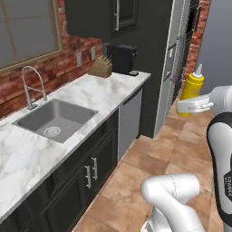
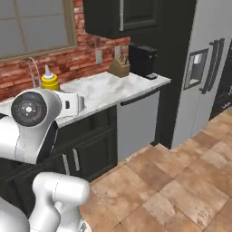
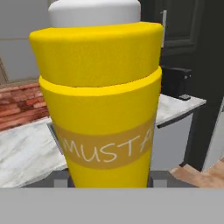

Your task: Take 2 condiments from the cabinet and move them on the counter near the stove.Make sure the condiments are lined up with each other, next to each other.

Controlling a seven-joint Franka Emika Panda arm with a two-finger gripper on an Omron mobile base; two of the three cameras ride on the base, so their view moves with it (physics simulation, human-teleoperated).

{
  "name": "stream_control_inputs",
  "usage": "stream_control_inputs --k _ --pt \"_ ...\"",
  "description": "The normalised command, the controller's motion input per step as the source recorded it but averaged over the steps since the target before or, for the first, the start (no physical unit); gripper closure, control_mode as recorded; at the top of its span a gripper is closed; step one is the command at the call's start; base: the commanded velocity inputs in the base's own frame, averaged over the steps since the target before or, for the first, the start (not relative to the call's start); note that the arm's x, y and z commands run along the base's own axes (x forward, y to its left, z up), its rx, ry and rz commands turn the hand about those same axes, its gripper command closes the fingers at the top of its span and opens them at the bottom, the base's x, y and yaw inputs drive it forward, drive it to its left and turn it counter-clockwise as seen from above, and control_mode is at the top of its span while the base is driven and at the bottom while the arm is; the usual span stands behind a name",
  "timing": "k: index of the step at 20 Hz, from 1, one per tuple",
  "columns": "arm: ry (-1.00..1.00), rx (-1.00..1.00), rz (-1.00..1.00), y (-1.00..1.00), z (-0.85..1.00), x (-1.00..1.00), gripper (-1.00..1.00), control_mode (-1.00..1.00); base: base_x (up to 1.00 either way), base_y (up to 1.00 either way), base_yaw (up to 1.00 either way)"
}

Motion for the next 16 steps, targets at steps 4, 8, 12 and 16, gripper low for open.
stream_control_inputs --k 4,8,12,16 --pt "0.0 0.0 0.0 0.0 0.0 0.0 1.0 1.0 0.0 -0.85 -0.54" --pt "0.0 0.0 0.0 0.0 0.0 0.0 1.0 1.0 -0.02 -0.76 -0.54" --pt "0.0 0.0 0.0 0.0 0.0 0.0 1.0 1.0 -0.02 -0.75 -0.52" --pt "0.0 0.0 0.0 0.0 0.0 0.0 1.0 1.0 0.0 -0.57 -0.45"
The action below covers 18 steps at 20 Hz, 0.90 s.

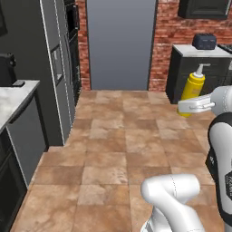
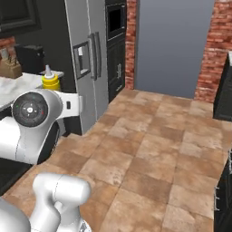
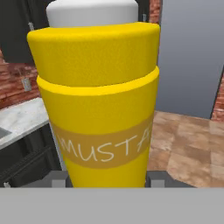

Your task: Take 2 condiments from the cabinet and move them on the counter near the stove.Make sure the condiments are lined up with each other, next to each other.

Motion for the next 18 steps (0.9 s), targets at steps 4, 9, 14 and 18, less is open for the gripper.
stream_control_inputs --k 4,9,14,18 --pt "0.0 0.0 0.0 0.0 0.0 0.0 1.0 1.0 0.0 -0.33 -0.38" --pt "0.0 0.0 0.0 0.0 0.0 0.0 1.0 1.0 -0.01 0.0 -0.27" --pt "0.0 0.0 0.0 0.0 0.0 0.0 1.0 1.0 0.01 0.0 -0.21" --pt "0.0 0.0 0.0 0.0 0.0 0.0 1.0 1.0 0.43 0.01 -0.19"
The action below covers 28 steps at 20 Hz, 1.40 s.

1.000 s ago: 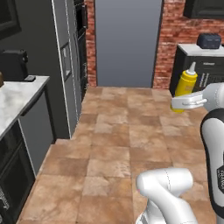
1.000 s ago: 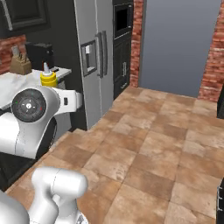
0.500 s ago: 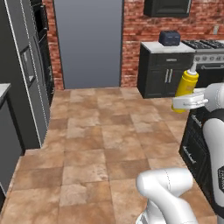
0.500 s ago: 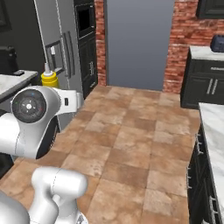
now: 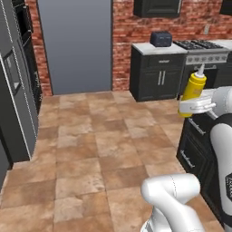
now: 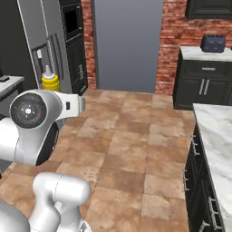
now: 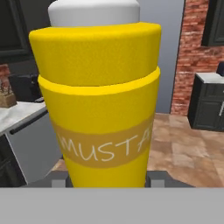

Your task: Take 2 condiments from the cabinet and move them on the counter near the stove.Make sure the condiments are lined up with each other, next to each other.

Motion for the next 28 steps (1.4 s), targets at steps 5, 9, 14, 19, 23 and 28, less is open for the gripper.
stream_control_inputs --k 5,9,14,19,23,28 --pt "0.0 0.0 0.0 0.0 0.0 0.0 1.0 1.0 0.89 0.06 -0.11" --pt "0.0 0.0 0.0 0.0 0.0 0.0 1.0 1.0 1.0 0.03 -0.05" --pt "0.0 0.0 0.0 0.0 0.0 0.0 1.0 1.0 1.0 0.0 -0.02" --pt "0.0 0.0 0.0 0.0 0.0 0.0 1.0 1.0 1.0 0.0 -0.05" --pt "0.0 0.0 0.0 0.0 0.0 0.0 1.0 1.0 1.0 -0.02 -0.09" --pt "0.0 0.0 0.0 0.0 0.0 0.0 1.0 1.0 1.0 -0.05 -0.09"
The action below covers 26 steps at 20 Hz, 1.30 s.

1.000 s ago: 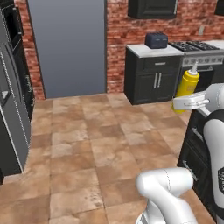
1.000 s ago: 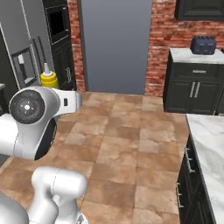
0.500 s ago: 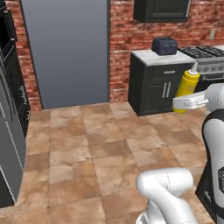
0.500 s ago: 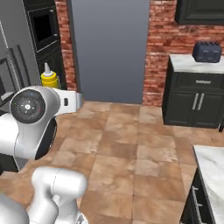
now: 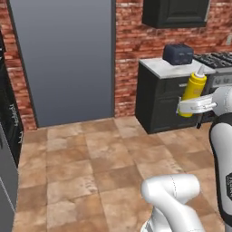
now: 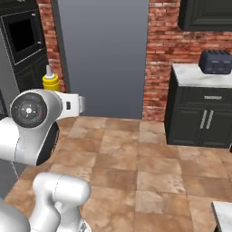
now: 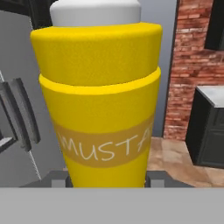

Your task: Take 2 condiments from the cabinet and move them on the counter near the stove.Make sure the condiments are lined up with each other, next to each other.

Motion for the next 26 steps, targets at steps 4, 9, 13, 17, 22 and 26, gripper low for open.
stream_control_inputs --k 4,9,13,17,22,26 --pt "0.0 0.0 0.0 0.0 0.0 0.0 1.0 1.0 1.0 -0.15 -0.08" --pt "0.0 0.0 0.0 0.0 0.0 0.0 1.0 1.0 1.0 -0.26 -0.09" --pt "0.0 0.0 0.0 0.0 0.0 0.0 1.0 1.0 1.0 -0.52 -0.09" --pt "0.0 0.0 0.0 0.0 0.0 0.0 1.0 1.0 1.0 -0.82 -0.07" --pt "0.0 0.0 0.0 0.0 0.0 0.0 1.0 1.0 1.0 -0.93 -0.05" --pt "0.0 0.0 0.0 0.0 0.0 0.0 1.0 1.0 0.84 -0.96 0.0"
